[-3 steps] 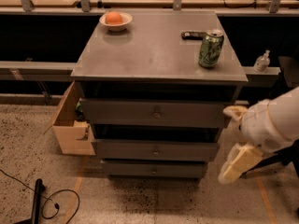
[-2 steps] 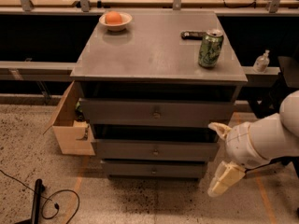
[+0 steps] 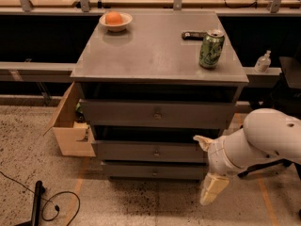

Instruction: Open middle drawer

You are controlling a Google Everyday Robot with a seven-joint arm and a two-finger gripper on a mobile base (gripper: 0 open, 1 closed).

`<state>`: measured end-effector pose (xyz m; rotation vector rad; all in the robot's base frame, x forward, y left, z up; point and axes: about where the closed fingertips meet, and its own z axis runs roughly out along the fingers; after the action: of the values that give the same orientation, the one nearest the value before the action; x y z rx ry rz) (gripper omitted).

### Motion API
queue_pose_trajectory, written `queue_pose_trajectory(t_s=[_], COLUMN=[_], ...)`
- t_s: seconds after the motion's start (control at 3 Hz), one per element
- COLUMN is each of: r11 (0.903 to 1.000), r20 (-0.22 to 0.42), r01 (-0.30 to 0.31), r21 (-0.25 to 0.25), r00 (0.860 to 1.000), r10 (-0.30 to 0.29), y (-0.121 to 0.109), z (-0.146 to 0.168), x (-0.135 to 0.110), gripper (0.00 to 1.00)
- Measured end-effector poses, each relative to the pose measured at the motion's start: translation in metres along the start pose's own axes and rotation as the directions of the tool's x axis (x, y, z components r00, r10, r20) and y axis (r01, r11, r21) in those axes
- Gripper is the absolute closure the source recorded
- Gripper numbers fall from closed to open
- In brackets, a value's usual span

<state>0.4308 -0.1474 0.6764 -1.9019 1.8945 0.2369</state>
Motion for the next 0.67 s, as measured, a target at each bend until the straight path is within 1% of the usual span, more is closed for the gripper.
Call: queue_pose_trajectory(t_s=[0.33, 0.67], r11=[1.0000, 0.9993], r20=[0.001, 0.015], r01=[-0.003, -0.037], r21=[0.000, 0.008], r00=[1.000, 0.999], r10=[0.003, 0.037], y=[0.000, -0.005], z=[-0.001, 0.026], x=[0.000, 0.016], gripper=[0.00, 0.00])
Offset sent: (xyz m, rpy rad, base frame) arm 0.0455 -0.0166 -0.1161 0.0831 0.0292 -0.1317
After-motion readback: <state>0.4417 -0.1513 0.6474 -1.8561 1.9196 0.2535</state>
